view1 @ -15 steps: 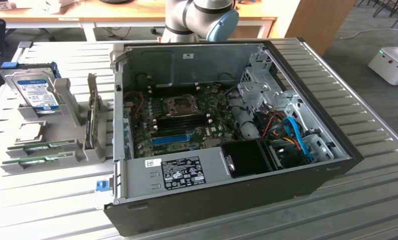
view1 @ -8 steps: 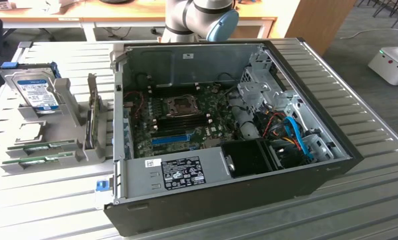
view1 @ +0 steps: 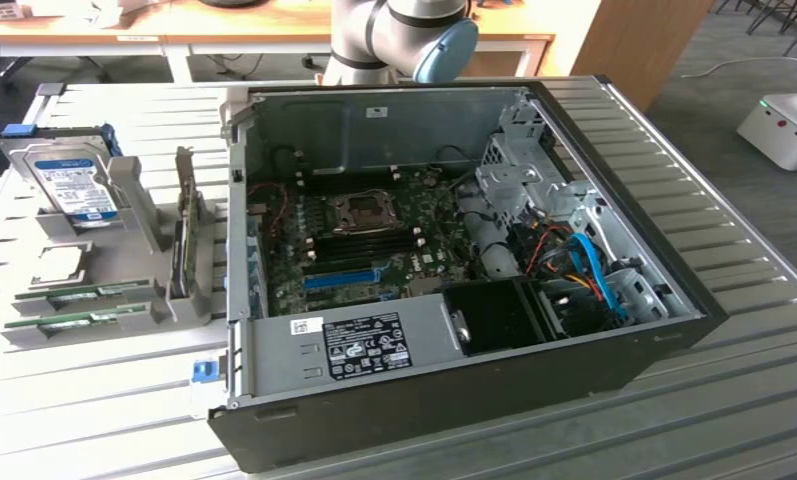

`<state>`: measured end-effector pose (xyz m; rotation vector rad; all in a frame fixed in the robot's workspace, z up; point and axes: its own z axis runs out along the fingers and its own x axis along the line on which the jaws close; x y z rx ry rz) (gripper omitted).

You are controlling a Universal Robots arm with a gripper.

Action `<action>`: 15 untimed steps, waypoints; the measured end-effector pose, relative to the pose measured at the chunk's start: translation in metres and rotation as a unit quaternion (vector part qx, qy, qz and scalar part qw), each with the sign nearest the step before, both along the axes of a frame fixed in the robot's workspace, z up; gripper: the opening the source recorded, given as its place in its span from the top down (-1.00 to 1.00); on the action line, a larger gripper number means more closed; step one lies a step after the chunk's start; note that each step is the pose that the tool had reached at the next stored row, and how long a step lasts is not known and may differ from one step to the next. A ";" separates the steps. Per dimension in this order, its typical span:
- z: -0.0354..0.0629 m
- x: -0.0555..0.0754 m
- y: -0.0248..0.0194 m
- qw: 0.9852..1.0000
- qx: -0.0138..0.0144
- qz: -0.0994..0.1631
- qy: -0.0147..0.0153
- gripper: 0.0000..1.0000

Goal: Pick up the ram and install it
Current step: 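Pick up the ram and move it above insertion slot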

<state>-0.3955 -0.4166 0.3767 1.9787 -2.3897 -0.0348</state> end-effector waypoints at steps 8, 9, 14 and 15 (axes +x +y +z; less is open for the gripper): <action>-0.0002 0.000 0.0000 0.999 0.000 0.042 0.000 0.79; -0.0002 0.000 0.0000 0.999 0.000 0.047 0.000 0.79; -0.0003 0.000 0.0000 0.997 0.000 0.071 0.000 0.79; -0.0004 0.000 0.0000 0.997 0.000 0.075 0.000 0.79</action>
